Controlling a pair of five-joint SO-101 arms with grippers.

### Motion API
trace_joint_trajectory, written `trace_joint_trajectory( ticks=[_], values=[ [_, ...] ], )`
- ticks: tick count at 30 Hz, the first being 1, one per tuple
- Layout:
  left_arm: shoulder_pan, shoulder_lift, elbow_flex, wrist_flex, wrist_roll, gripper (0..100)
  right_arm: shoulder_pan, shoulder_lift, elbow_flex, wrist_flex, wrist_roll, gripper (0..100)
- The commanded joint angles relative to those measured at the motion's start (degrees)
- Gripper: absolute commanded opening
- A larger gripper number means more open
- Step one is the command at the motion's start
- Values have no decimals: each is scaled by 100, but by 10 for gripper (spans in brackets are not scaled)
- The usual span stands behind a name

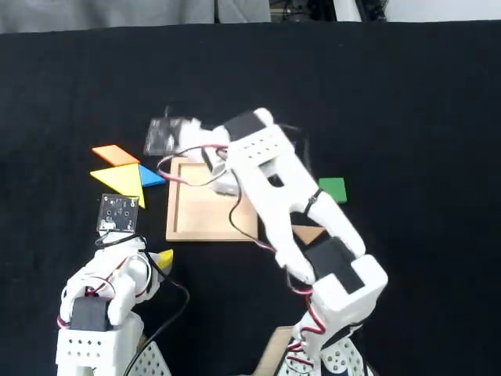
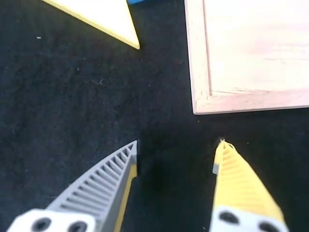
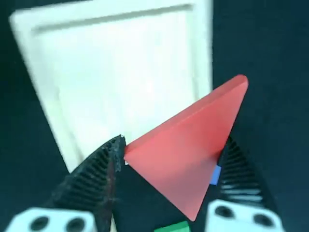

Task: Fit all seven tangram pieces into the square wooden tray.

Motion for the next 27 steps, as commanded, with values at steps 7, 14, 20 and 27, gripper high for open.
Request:
trace_joint_trajectory(
  ticks=[7,14,20,27],
  values=[
    [-40,-35,92,9,9,264,158,198,-1007,-123,-5908,31],
    [-40,-35,92,9,9,264,18,198,-963,255,-6769,136],
    [-40,-35,92,9,9,264,-97,198,-549,202,-7191,165],
    [-40,-35,92,9,9,264,-211,189,-444,211,-8167,131]
  ],
)
